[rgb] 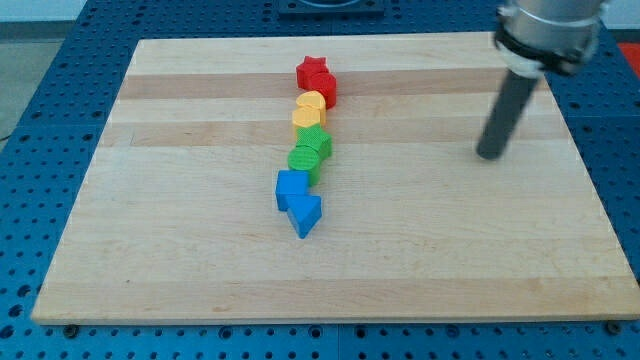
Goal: Separate the green circle from the line of blocks
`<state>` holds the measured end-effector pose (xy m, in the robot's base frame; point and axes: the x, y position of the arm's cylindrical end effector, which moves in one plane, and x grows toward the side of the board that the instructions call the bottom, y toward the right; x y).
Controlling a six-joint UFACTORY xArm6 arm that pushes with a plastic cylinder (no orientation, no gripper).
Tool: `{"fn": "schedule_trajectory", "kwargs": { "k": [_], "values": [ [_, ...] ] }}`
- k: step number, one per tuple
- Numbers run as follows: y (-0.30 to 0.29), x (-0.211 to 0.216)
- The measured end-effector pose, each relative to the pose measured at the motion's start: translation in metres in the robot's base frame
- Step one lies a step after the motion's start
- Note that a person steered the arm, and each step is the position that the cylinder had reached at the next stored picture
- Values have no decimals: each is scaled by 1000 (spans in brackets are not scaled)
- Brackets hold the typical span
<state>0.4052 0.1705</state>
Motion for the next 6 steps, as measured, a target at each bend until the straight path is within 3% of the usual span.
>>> {"fn": "schedule_trajectory", "kwargs": {
  "k": [1,2,3,4,6],
  "values": [
    [-52,-37],
    [-113,-22],
    [-160,27],
    [-200,27],
    [-218,32]
  ]
}}
